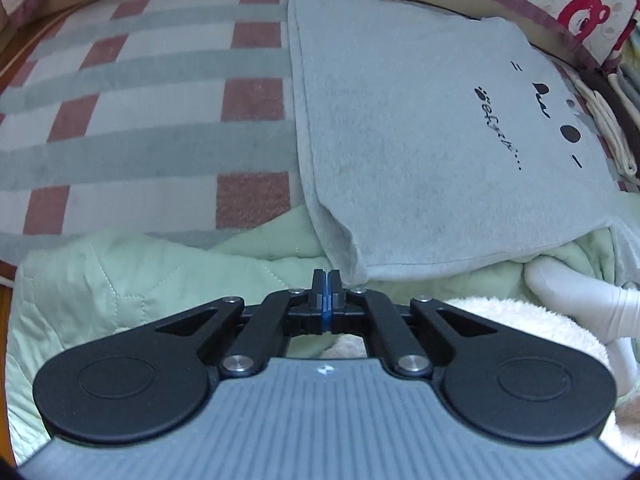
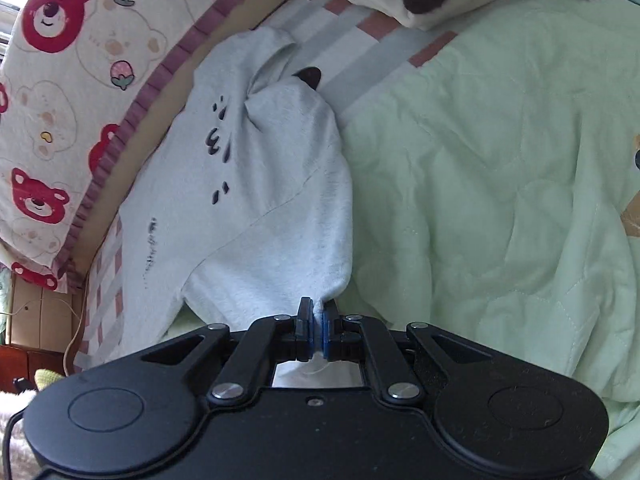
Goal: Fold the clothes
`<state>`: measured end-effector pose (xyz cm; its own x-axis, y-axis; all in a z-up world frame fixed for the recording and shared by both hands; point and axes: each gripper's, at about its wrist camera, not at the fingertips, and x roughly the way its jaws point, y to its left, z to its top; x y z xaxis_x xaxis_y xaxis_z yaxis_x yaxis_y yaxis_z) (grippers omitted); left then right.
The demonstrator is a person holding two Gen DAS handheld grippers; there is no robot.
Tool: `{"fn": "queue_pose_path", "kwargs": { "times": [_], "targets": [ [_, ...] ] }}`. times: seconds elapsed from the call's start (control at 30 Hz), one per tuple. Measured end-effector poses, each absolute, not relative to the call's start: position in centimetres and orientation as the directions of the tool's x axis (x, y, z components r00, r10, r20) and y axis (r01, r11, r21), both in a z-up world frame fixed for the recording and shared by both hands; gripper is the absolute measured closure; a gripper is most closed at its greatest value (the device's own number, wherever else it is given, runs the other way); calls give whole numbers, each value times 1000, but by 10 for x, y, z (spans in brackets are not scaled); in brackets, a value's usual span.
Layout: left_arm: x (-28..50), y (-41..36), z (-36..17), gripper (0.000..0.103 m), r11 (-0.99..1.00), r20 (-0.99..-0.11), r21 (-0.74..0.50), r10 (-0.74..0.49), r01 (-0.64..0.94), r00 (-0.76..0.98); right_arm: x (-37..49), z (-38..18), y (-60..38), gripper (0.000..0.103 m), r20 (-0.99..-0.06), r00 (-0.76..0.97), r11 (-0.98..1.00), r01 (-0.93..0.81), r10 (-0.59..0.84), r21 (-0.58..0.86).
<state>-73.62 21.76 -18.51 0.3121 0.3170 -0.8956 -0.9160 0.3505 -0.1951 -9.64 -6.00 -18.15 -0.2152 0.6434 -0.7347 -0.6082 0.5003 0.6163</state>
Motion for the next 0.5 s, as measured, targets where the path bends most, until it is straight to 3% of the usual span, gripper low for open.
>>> {"fn": "queue_pose_path", "kwargs": {
  "times": [0.17,0.33,0.5],
  "targets": [
    [-729,225,-179,103,343,-896,-180,330,-922,298,-117,-146,-63,96,-743,-209,414,-720,636,557],
    [-685,240,-166,100,418,-883,-28,416,-908,219,-126,-145,-57,97,-792,-158,409,-787,590,462],
    [-624,257,-149,98,499,-840,-47,449,-865,305,-129,-149,-49,87,-825,-95,419,-826,557,377]
  ]
}}
